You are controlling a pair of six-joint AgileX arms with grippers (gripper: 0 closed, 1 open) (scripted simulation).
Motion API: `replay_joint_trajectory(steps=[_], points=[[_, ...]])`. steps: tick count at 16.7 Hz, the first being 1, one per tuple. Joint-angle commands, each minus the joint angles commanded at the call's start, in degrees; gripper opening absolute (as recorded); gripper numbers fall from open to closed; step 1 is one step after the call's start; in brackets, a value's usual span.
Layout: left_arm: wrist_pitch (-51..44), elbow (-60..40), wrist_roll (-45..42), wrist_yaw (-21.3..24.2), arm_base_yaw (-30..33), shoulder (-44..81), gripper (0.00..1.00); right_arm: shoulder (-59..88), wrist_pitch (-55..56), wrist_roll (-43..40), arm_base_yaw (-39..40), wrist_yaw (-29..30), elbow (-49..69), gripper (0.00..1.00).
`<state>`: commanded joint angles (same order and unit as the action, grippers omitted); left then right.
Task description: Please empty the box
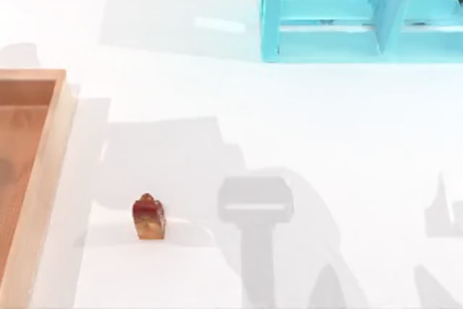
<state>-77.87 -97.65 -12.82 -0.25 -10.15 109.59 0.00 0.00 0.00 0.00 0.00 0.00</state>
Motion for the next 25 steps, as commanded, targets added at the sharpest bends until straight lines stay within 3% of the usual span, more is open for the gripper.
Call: replay_joint_trajectory(steps=[11,17,25], points=[[19.86,16.61,-0.37,0.06,-0.41,3.41,1.0,0.0,0.0,0.0,0.0,0.0,0.0,1.0],[21.43,17.94,-0.4,0.06,-0.44,3.61,1.0,0.0,0.0,0.0,0.0,0.0,0.0,1.0],[21.43,17.94,-0.4,0.06,-0.44,3.61,0.4,0.0,0.0,0.0,0.0,0.0,0.0,1.0]])
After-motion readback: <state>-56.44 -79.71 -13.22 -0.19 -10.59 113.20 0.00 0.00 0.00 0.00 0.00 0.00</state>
